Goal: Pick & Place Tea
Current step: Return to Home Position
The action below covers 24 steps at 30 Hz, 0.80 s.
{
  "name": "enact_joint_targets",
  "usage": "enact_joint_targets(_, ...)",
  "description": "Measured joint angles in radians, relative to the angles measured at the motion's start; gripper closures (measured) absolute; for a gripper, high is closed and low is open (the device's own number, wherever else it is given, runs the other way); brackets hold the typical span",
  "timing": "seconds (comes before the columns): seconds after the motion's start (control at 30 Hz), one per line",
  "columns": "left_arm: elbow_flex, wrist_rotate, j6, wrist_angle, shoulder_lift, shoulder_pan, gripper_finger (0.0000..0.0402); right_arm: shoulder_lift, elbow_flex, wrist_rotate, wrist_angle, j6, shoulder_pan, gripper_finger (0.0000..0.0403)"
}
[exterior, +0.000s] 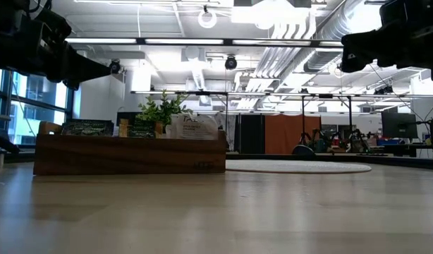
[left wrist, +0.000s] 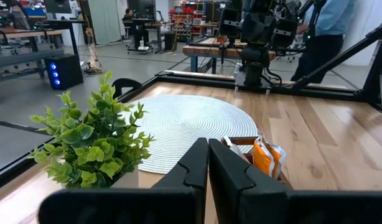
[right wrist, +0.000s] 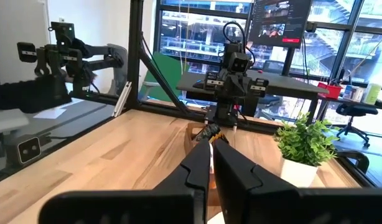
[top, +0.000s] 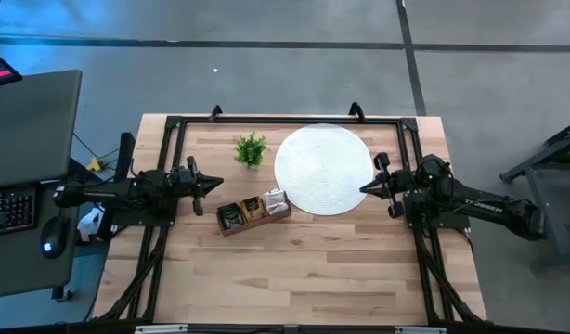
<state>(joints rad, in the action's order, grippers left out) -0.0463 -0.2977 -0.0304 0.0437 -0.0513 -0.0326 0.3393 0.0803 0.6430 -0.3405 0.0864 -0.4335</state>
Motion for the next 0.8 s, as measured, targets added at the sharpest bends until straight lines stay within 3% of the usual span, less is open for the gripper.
enact_joint_targets(0.27, 0.001, 0.0, 0.0, 0.001, 0.0, 0.0, 0.0392, 0.0, 0.001, -0.039, 0.003, 0.058, 0.006, 0.0385)
enact_joint_targets(0.33, 0.001, 0.0, 0.0, 0.001, 0.0, 0.0, 0.0392, 0.002, 0.001, -0.115, 0.043, 0.019, 0.022, 0.0384)
enact_joint_targets(0.5, 0.001, -0.001, 0.0, 0.001, 0.0, 0.0, 0.0392, 0.004, 0.001, -0.435, 0.15, -0.053, 0.079, 0.0383)
enact_joint_targets(0.8, 0.001, -0.001, -0.001, 0.002, 0.0, 0.0, 0.0392, 0.001, -0.07, -0.588, 0.031, -0.026, 0.176, 0.0384)
